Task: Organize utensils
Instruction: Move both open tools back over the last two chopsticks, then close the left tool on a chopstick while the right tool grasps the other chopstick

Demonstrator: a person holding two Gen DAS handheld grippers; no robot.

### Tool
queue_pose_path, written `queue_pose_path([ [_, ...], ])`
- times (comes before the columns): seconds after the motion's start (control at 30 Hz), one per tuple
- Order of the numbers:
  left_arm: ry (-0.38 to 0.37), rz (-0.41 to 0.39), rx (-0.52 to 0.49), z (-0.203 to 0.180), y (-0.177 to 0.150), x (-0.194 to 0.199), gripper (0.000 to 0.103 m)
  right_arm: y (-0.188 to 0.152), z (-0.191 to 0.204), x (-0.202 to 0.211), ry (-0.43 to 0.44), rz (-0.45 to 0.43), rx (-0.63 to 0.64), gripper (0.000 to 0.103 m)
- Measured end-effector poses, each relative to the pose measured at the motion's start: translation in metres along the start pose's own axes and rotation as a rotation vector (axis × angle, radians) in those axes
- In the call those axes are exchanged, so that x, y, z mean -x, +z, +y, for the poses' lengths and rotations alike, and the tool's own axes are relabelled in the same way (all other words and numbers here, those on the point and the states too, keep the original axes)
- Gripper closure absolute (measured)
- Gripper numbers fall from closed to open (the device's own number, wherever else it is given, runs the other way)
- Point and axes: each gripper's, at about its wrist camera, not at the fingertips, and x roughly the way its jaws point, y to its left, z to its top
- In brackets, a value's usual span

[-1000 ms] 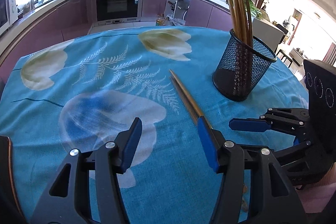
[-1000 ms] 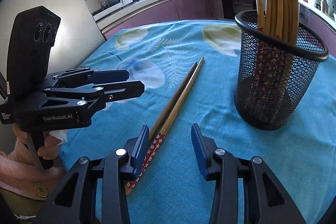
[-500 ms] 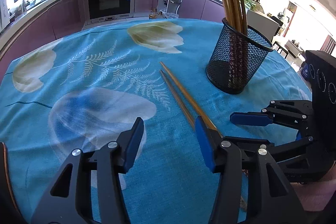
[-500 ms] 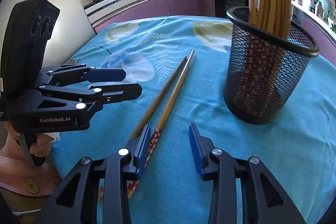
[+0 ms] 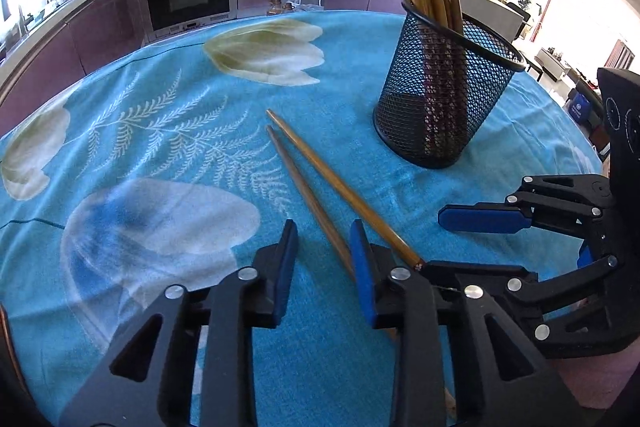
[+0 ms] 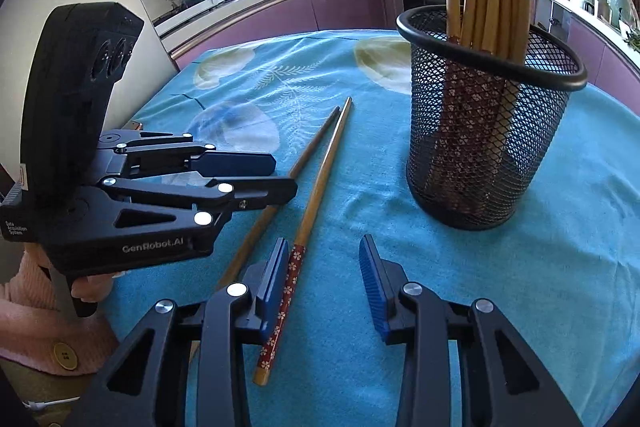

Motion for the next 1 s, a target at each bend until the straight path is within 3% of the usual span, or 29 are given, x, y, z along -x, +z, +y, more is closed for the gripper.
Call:
queue_pose_path([
  [0.17, 0.005, 0.001, 0.013, 0.006, 0.006, -0.004, 0.089, 0.006, 0.003, -0.004, -0.006, -0.002, 0.010, 0.068],
  [0.63, 0.019, 0.006, 0.048, 0.016, 0.015, -0.008, 0.085, 0.024, 0.011, -0.024, -0.050, -0.011, 0.049, 0.076],
  [0.8, 0.030, 0.000, 0.057, 0.014, 0.017, -0.010, 0.088, 0.025, 0.009, -0.025, -0.061, -0.013, 0.033, 0.085],
  [0.87, 0.031, -0.004, 0.066, 0.014, 0.016, -0.010, 0.089, 0.025, 0.004, -0.023, -0.053, -0.017, 0.005, 0.092],
  [1.0, 0.029, -0.006, 0.083, 0.014, 0.014, -0.011, 0.091, 0.023, -0.004, -0.021, -0.022, -0.023, -0.047, 0.096],
])
